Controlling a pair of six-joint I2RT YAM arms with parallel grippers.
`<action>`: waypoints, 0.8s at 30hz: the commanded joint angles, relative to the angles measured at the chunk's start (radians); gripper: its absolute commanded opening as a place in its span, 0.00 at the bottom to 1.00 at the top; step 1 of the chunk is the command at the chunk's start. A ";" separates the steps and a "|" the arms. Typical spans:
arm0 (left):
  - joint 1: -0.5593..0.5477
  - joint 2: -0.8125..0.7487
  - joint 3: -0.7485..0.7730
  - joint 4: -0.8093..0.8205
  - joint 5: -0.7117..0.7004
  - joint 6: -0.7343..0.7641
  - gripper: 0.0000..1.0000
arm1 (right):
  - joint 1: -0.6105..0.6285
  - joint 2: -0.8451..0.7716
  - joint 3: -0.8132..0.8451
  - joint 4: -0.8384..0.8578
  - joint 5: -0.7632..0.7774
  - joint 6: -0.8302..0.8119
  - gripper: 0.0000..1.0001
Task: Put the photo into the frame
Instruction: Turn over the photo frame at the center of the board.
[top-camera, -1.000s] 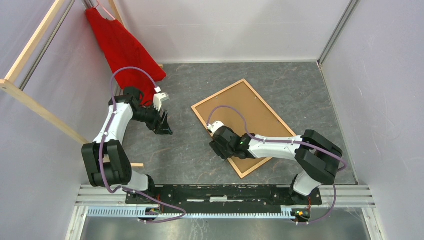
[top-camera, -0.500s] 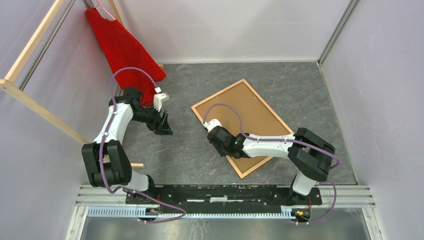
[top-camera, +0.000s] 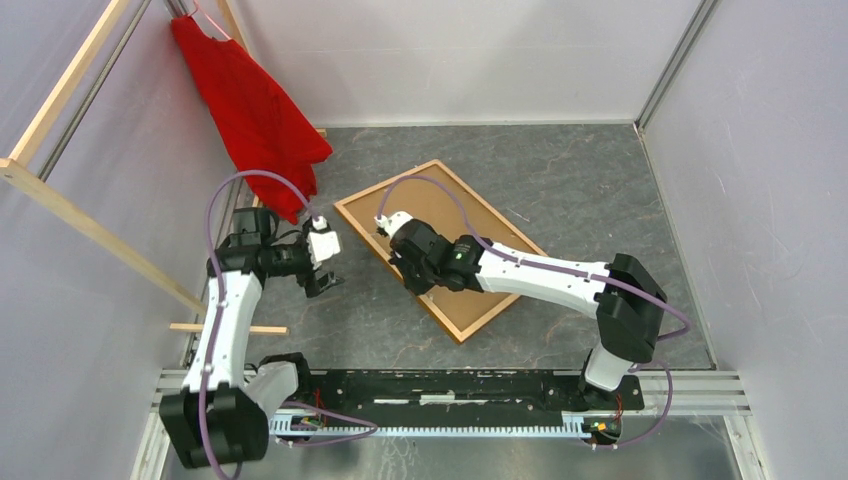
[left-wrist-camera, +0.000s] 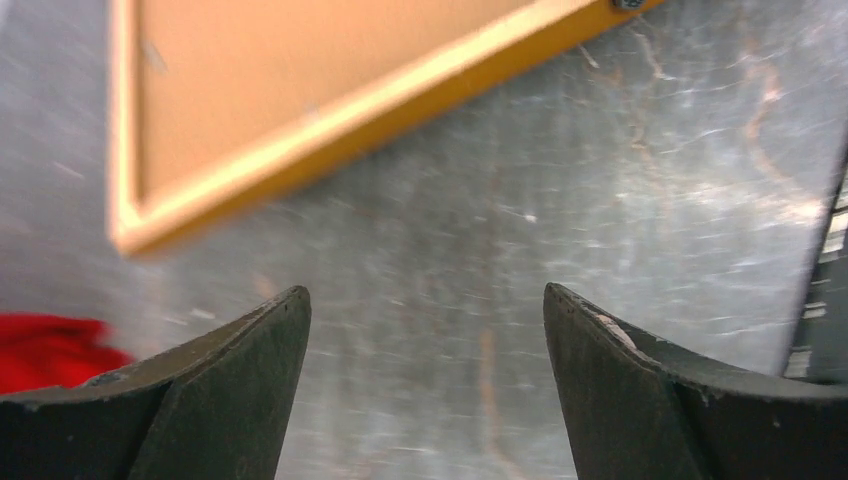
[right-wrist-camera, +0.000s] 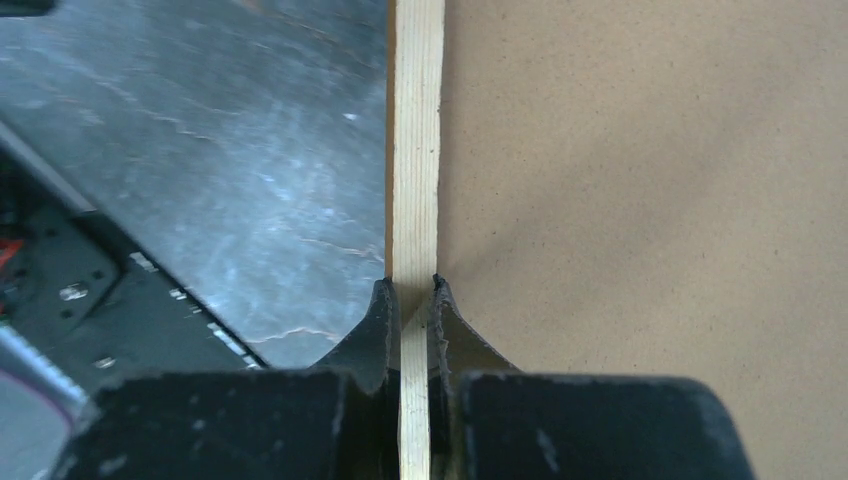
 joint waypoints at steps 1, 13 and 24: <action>-0.005 -0.078 0.005 0.010 0.078 0.447 0.94 | 0.012 -0.075 0.121 -0.067 -0.091 -0.037 0.00; -0.124 -0.104 -0.046 0.122 -0.106 0.626 0.92 | 0.009 -0.113 0.273 -0.161 -0.183 -0.024 0.00; -0.326 -0.030 0.042 0.344 -0.217 0.384 0.49 | -0.019 -0.151 0.370 -0.250 -0.208 -0.043 0.01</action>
